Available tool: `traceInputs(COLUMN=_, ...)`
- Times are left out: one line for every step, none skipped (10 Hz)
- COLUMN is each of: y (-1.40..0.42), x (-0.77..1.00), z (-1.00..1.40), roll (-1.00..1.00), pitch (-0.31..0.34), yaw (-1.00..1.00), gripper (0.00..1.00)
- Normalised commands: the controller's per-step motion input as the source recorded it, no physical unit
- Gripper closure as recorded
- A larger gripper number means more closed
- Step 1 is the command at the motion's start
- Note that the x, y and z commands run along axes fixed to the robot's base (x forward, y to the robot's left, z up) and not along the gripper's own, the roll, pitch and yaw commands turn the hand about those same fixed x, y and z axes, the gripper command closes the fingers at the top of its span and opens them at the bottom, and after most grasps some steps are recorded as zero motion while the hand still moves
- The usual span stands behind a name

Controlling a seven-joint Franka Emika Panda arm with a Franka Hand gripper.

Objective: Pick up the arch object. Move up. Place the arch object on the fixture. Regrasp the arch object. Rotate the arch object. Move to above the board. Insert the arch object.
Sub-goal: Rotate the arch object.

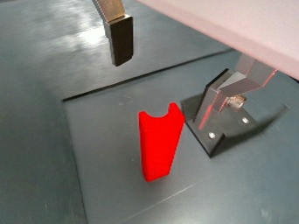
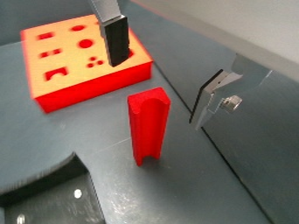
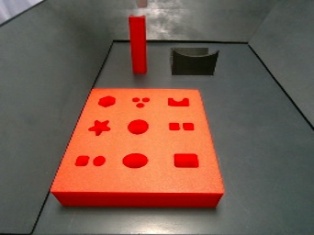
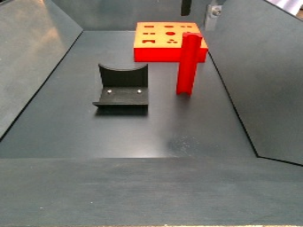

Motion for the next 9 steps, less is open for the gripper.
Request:
traceInputs(y=0.01, x=0.03, z=-0.02, roll=-0.01, pitch=0.014, yaw=1.00, gripper=0.00)
traceInputs(y=0.01, x=0.03, z=-0.02, roll=-0.01, pitch=0.015, yaw=1.00, gripper=0.00)
traceInputs(y=0.01, x=0.03, z=-0.02, roll=-0.01, pitch=0.016, yaw=1.00, gripper=0.00)
traceInputs(y=0.01, x=0.03, z=-0.02, roll=-0.01, pitch=0.017, yaw=1.00, gripper=0.00)
traceInputs(y=0.01, x=0.03, z=-0.02, roll=-0.01, pitch=0.018, yaw=1.00, gripper=0.00)
traceInputs(y=0.01, x=0.03, z=-0.02, roll=-0.01, pitch=0.020, yaw=1.00, gripper=0.00)
traceInputs(y=0.01, x=0.03, z=-0.02, roll=-0.02, pitch=0.022, yaw=1.00, gripper=0.00)
traceInputs(y=0.01, x=0.03, z=-0.02, roll=-0.02, pitch=0.024, yaw=1.00, gripper=0.00)
traceInputs(y=0.01, x=0.03, z=-0.02, roll=-0.02, pitch=0.026, yaw=1.00, gripper=0.00)
